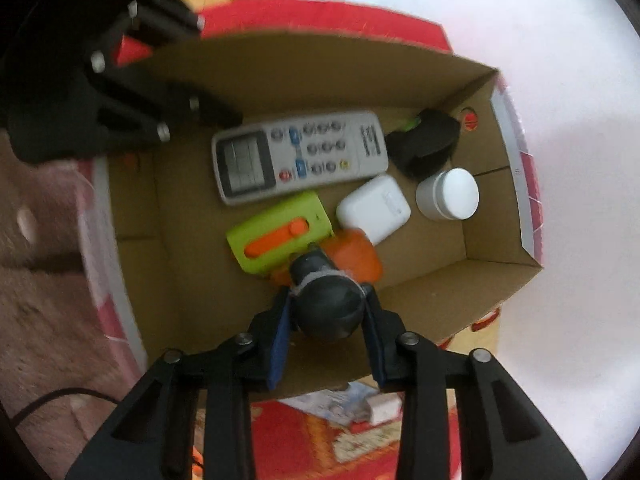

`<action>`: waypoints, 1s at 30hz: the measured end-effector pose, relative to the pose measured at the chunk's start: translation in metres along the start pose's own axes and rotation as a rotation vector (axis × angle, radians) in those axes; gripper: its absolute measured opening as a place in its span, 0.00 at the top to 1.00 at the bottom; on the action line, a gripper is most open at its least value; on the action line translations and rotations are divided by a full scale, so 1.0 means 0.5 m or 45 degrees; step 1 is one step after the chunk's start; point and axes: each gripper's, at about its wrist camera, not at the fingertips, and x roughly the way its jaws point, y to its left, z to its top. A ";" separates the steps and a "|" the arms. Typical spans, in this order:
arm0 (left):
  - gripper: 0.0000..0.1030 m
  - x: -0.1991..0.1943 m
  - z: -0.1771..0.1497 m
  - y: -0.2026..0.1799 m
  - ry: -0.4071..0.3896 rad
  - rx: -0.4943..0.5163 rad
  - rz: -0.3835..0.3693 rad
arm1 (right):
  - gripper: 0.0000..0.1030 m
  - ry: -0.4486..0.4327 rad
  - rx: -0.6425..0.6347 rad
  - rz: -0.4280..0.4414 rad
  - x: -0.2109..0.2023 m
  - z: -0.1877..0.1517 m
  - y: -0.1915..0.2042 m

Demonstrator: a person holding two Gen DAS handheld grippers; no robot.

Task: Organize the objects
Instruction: 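Carry the orange figure into the box and lower it beside the cutter, then open the right gripper and move back out to the bedspread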

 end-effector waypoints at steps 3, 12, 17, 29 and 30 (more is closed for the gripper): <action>0.90 0.002 0.003 0.000 0.000 0.001 0.003 | 0.69 0.036 -0.027 0.022 0.017 0.007 0.004; 0.90 -0.002 -0.001 -0.002 0.001 0.000 0.000 | 0.68 -0.029 0.035 0.067 0.000 -0.005 -0.010; 0.90 -0.001 -0.001 -0.003 0.000 -0.001 0.001 | 0.68 -0.083 0.115 0.086 -0.017 -0.020 -0.023; 0.90 -0.001 0.000 -0.003 0.000 0.002 0.002 | 0.68 -0.237 0.415 0.189 -0.061 -0.055 -0.087; 0.90 0.000 0.000 -0.004 0.000 0.002 0.002 | 0.68 -0.255 0.442 0.199 -0.066 -0.060 -0.092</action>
